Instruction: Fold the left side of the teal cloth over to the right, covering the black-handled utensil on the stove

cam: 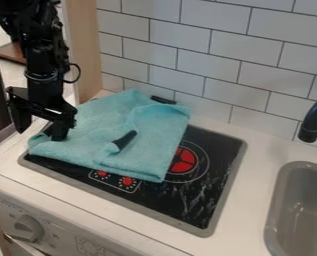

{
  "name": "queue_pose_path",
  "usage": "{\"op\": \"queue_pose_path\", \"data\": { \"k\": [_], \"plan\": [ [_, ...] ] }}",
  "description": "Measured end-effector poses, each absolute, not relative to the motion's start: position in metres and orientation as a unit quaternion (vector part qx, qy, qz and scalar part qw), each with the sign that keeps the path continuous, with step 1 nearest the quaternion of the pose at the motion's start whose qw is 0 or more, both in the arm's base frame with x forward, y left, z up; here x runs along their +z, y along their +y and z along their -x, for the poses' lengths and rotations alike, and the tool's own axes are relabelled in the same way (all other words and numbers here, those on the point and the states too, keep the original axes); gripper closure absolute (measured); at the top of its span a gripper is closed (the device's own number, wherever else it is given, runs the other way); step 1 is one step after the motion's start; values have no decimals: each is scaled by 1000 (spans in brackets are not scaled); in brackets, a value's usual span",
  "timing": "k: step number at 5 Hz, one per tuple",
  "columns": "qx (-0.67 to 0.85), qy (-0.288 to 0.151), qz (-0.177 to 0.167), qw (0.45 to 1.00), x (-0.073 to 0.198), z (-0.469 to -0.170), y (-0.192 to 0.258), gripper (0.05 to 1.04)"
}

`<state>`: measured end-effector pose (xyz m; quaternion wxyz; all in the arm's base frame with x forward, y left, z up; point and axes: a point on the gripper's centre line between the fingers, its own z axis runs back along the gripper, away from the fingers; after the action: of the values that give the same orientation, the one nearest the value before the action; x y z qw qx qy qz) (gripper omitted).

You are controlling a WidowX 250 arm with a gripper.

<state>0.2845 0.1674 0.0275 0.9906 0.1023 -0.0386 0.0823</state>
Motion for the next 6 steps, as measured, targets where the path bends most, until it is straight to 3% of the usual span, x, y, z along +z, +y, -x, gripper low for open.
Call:
{"op": "queue_pose_path", "data": {
  "k": [2,3,4,6],
  "plan": [
    [78,-43,-110,990,26,-285,166,728],
    [78,-45,-112,990,26,-285,166,918],
    [74,-44,-108,990,24,-284,165,1019],
    [71,-64,-89,991,43,-285,158,1034]
  ]
}}
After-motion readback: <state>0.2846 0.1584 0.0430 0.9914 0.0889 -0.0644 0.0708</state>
